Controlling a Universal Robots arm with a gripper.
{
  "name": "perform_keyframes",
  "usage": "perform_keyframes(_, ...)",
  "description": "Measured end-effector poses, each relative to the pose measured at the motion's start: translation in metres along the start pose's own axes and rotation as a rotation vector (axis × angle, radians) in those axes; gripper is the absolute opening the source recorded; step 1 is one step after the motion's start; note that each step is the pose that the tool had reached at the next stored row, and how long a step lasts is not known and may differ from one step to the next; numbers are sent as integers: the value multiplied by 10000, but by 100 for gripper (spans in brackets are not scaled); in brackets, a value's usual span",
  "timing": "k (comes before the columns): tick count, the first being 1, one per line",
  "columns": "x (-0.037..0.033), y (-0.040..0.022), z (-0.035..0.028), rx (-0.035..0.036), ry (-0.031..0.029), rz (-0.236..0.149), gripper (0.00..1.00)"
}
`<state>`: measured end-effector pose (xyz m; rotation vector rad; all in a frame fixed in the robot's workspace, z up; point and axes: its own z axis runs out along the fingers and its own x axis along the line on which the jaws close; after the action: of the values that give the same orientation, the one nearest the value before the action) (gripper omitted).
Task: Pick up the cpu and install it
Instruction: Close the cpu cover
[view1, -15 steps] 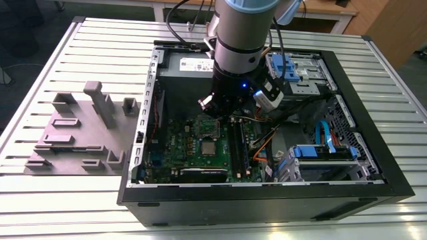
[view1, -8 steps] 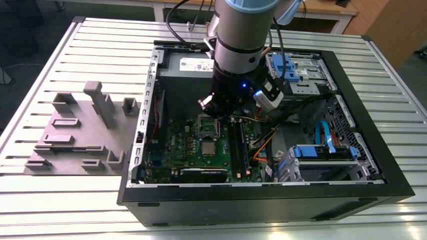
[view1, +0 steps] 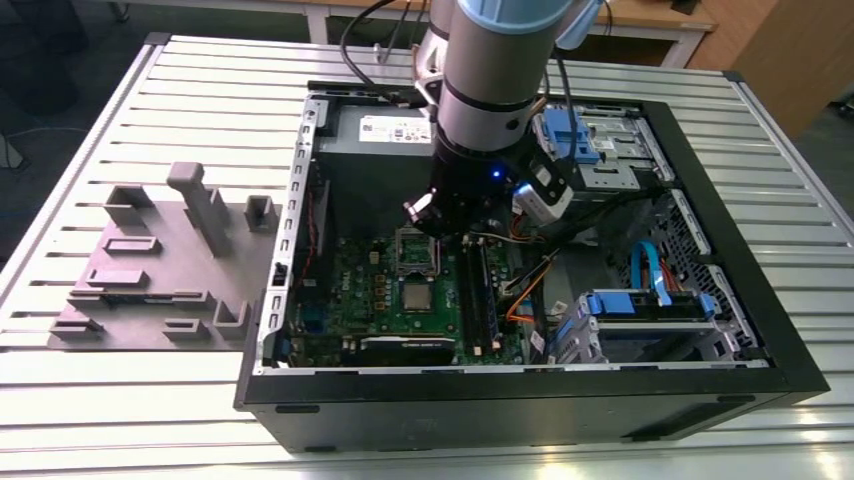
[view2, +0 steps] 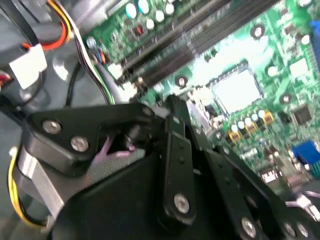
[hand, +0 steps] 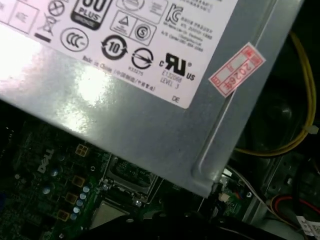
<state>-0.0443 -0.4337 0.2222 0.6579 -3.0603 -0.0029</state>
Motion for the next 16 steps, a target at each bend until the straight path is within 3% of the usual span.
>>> perform_keyframes(6, -11, 26, 84, 0, 0, 0, 10)
perform_keyframes(16, -4, 71, 128, 2, 2, 5, 10)
